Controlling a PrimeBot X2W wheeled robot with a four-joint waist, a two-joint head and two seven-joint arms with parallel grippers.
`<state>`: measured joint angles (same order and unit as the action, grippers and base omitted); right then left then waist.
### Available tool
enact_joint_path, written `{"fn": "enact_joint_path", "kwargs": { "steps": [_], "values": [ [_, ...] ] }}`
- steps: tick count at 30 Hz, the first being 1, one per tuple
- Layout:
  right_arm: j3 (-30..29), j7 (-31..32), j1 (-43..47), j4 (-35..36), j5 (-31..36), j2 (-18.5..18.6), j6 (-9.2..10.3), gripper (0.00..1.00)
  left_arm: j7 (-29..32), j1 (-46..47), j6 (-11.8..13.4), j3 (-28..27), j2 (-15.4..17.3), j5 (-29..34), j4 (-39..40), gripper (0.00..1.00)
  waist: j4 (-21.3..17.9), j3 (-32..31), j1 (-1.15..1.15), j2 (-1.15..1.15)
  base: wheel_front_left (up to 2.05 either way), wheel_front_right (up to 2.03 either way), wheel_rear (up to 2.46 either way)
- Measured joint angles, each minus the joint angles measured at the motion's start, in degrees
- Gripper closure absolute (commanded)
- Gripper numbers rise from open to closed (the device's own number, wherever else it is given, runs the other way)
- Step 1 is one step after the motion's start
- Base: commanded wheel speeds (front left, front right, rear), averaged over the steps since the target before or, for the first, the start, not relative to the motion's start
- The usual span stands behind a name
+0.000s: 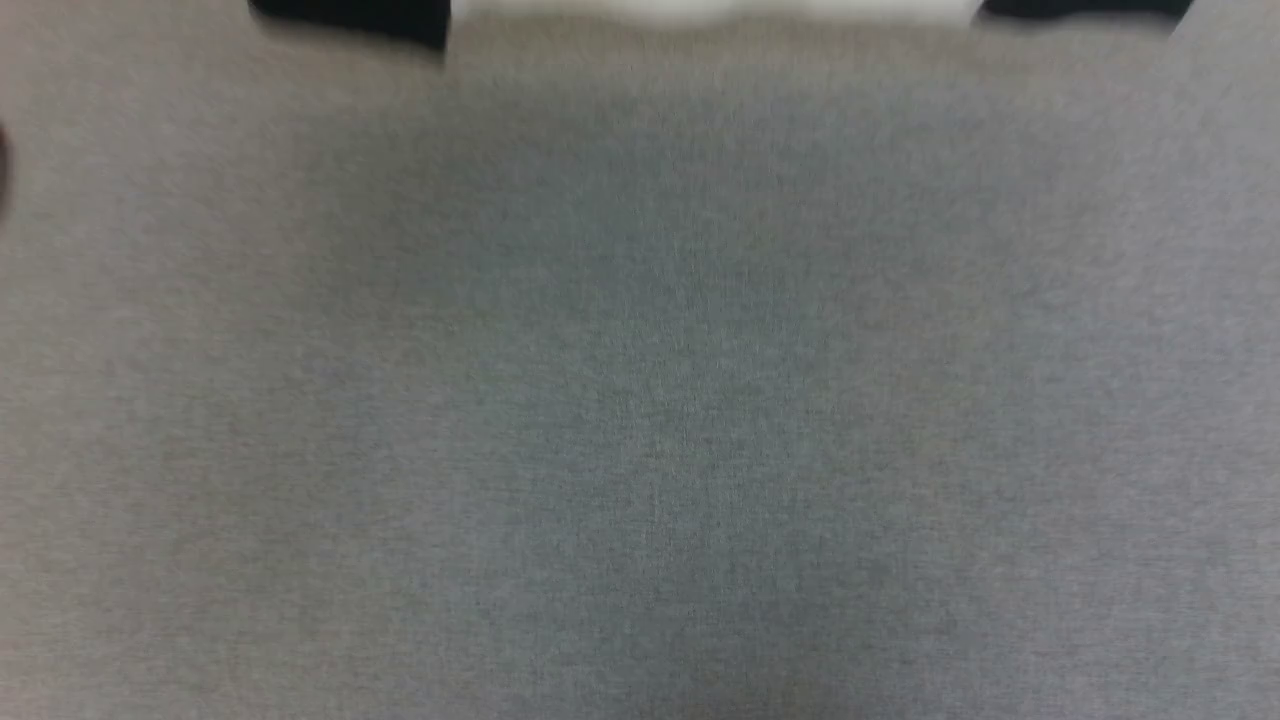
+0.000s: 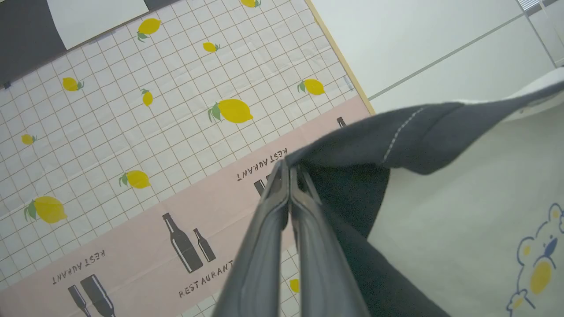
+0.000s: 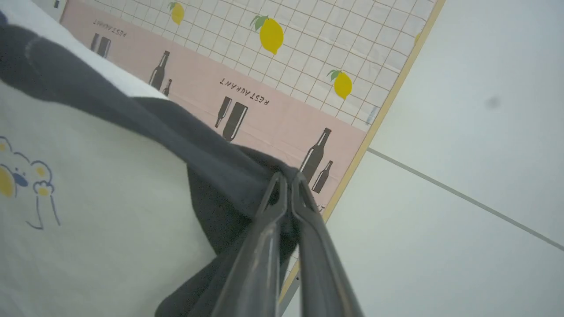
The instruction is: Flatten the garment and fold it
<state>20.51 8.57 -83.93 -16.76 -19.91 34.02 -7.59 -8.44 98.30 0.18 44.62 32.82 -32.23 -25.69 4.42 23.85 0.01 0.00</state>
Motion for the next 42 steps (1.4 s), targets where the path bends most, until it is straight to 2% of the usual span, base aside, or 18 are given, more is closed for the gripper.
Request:
{"fn": "enact_joint_path", "kwargs": {
  "steps": [7, 13, 19, 23, 27, 35, 42],
  "values": [
    [1.8, -4.0, -11.3, -7.5, 5.8, -2.7, 0.00, 1.00, -3.0, 7.7, -1.4, -1.6, -0.9, 1.2, -8.0, 1.00, -0.5, 6.3, 0.00, 0.00, 0.00, 0.00, 0.00],
    [6.6, -6.8, -11.6, -12.9, 6.2, -4.0, -0.01, 1.00, -5.3, 5.4, -2.7, -1.6, -1.8, 0.9, -12.8, 1.00, -0.6, 9.6, 0.00, 0.00, 0.00, 0.00, 0.00],
    [11.8, -12.5, -2.7, -16.5, 4.2, -3.1, -0.01, 1.00, -6.1, -7.8, -3.1, -1.8, -3.0, -0.4, -13.3, 1.00, -0.2, 8.7, 0.00, 0.00, 0.00, 0.00, 0.00],
    [15.1, -16.1, 4.6, -16.6, 2.5, -1.8, -0.02, 1.00, -6.3, -18.7, -2.6, -4.4, -2.2, -0.4, -7.4, 1.00, -0.2, 6.3, -0.01, 0.00, 0.00, 0.00, 0.00],
    [18.6, -18.4, 14.7, -14.4, 0.4, 0.7, -0.02, 1.00, -6.3, -34.7, -1.4, -6.6, -1.5, -0.6, -0.4, 1.00, -0.5, 2.6, -0.01, 0.00, 0.00, 0.00, 0.00],
    [23.7, -18.1, 37.6, -7.0, -3.0, 5.0, -0.02, 1.00, -6.3, -64.5, 2.7, -6.2, -0.3, -2.0, 8.4, 1.00, -1.0, -5.8, -0.02, 0.00, 0.00, 0.00, 0.00],
    [26.4, -16.3, 53.9, -3.7, -5.5, 5.6, -0.02, 1.00, -5.9, -80.0, 4.5, -2.7, 1.6, -3.6, 10.6, 1.00, -1.7, -13.0, -0.02, 0.00, 0.00, 0.00, 0.00]
  ]
}}
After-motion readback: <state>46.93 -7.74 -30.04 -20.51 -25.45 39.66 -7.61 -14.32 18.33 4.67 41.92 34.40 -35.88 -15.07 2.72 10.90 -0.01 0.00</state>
